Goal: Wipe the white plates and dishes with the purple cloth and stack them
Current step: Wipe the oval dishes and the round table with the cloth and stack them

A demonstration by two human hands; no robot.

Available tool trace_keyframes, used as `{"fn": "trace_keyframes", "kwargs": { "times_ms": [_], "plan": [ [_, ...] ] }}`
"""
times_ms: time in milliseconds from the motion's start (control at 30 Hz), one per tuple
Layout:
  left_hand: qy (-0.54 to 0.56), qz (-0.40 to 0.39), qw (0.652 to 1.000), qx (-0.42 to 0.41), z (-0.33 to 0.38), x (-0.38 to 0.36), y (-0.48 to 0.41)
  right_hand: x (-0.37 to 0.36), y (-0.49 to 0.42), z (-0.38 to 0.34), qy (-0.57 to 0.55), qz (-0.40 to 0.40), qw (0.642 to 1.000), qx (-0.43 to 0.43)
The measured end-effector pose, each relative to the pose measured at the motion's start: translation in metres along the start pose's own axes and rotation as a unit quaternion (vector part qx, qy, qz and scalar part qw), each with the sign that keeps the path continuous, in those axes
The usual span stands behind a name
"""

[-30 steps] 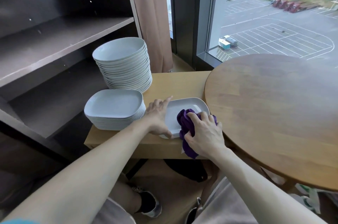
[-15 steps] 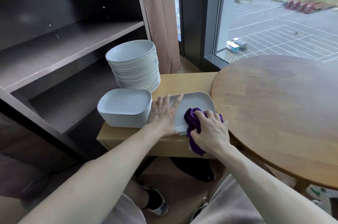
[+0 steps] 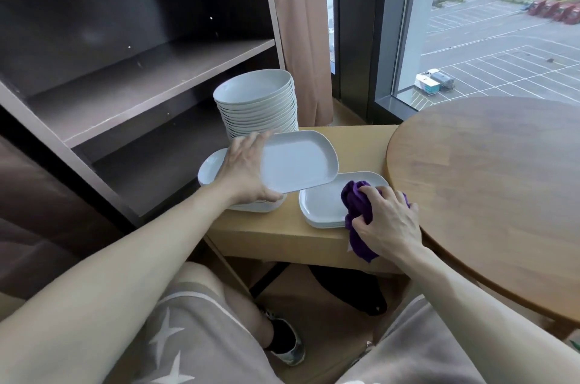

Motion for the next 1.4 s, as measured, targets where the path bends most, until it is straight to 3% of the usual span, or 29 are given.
{"fn": "trace_keyframes", "kwargs": {
  "times_ms": [233, 333, 467, 567, 767, 933, 1133, 1267, 1400],
  "plan": [
    [0.122, -0.006, 0.982, 0.141, -0.046, 0.015, 0.016, -0.002, -0.001, 0.002, -0.009, -0.008, 1.0, -0.003],
    [0.151, -0.048, 0.971, 0.178, -0.057, 0.011, 0.022, -0.004, -0.001, 0.003, 0.003, -0.011, 1.0, -0.001],
    [0.125, -0.14, 0.961, 0.204, -0.062, 0.013, 0.02, -0.006, -0.003, 0.001, 0.016, -0.014, 1.0, 0.003],
    [0.09, -0.158, 0.964, 0.192, -0.059, 0.013, 0.013, -0.006, -0.004, 0.001, 0.017, -0.017, 1.0, 0.003],
    [-0.004, -0.085, 0.981, 0.172, -0.043, -0.003, 0.011, -0.006, -0.004, 0.002, 0.017, -0.019, 1.0, 0.003],
    [-0.051, -0.133, 0.976, 0.164, -0.041, -0.024, 0.022, -0.005, -0.004, 0.001, 0.018, -0.02, 1.0, 0.002],
    [-0.063, -0.077, 0.988, 0.12, -0.052, -0.037, 0.034, -0.005, -0.003, 0.001, 0.014, -0.018, 1.0, 0.003],
    [-0.102, -0.075, 0.982, 0.137, -0.042, -0.037, 0.037, -0.006, -0.003, 0.001, 0.019, -0.02, 1.0, 0.004],
    [-0.079, 0.067, 0.991, 0.089, -0.001, -0.042, 0.04, -0.008, -0.003, 0.001, 0.025, -0.023, 0.999, 0.002]
  ]
}}
Point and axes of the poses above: each hand's wrist, its own y-axis away from the middle knuckle, its own x-axis out of the back of the hand, z = x × y, the point moved 1 cm from there along -y, towards the middle knuckle, and after that the axes turned 1 degree about -y, right-handed, at the moved point
